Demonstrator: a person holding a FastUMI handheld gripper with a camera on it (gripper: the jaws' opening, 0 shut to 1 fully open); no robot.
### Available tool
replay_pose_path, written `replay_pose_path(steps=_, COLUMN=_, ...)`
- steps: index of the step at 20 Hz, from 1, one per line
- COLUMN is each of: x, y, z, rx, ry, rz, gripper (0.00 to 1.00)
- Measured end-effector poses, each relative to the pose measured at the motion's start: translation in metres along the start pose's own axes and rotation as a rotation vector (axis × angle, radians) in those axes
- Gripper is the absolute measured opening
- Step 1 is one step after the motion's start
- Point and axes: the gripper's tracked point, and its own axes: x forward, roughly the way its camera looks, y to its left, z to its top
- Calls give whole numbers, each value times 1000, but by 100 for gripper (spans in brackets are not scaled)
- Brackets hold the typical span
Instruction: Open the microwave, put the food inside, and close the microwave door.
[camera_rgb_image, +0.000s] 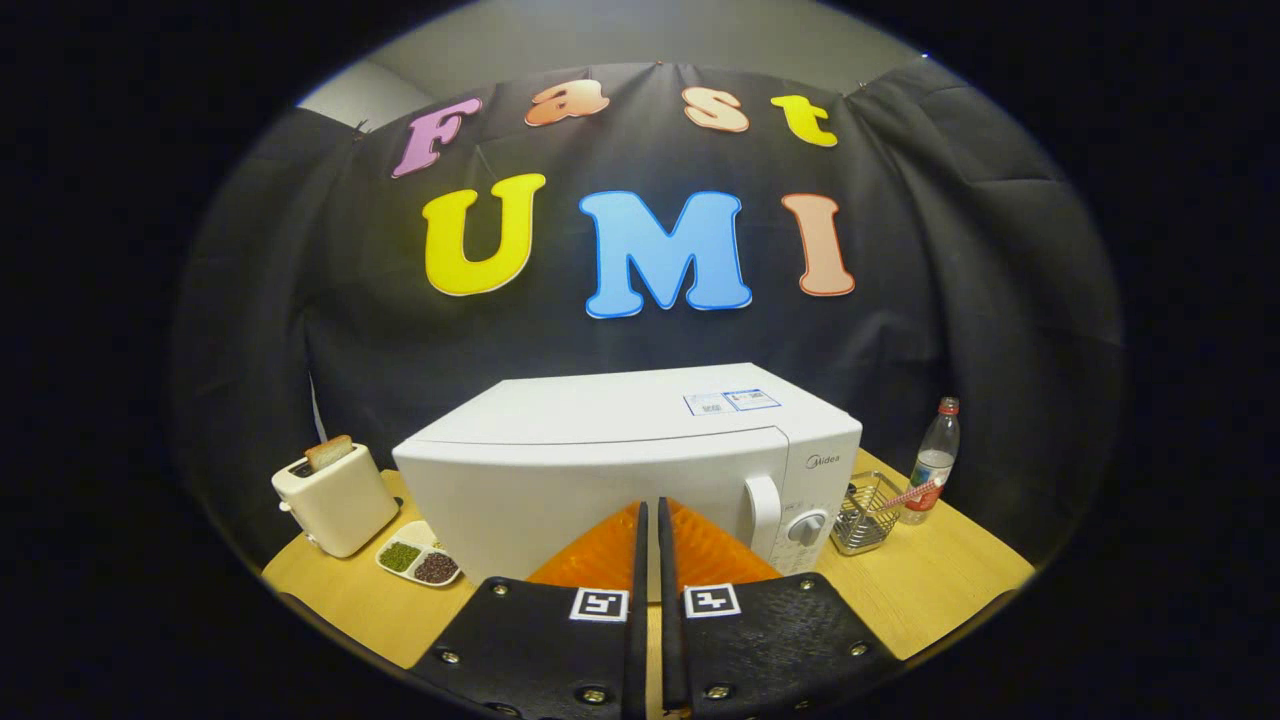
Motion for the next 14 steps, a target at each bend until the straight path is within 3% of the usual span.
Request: replay_pose_path(steps=14, x=-147, y=31, z=8, rx=-53, ry=-53, rz=28, gripper=7)
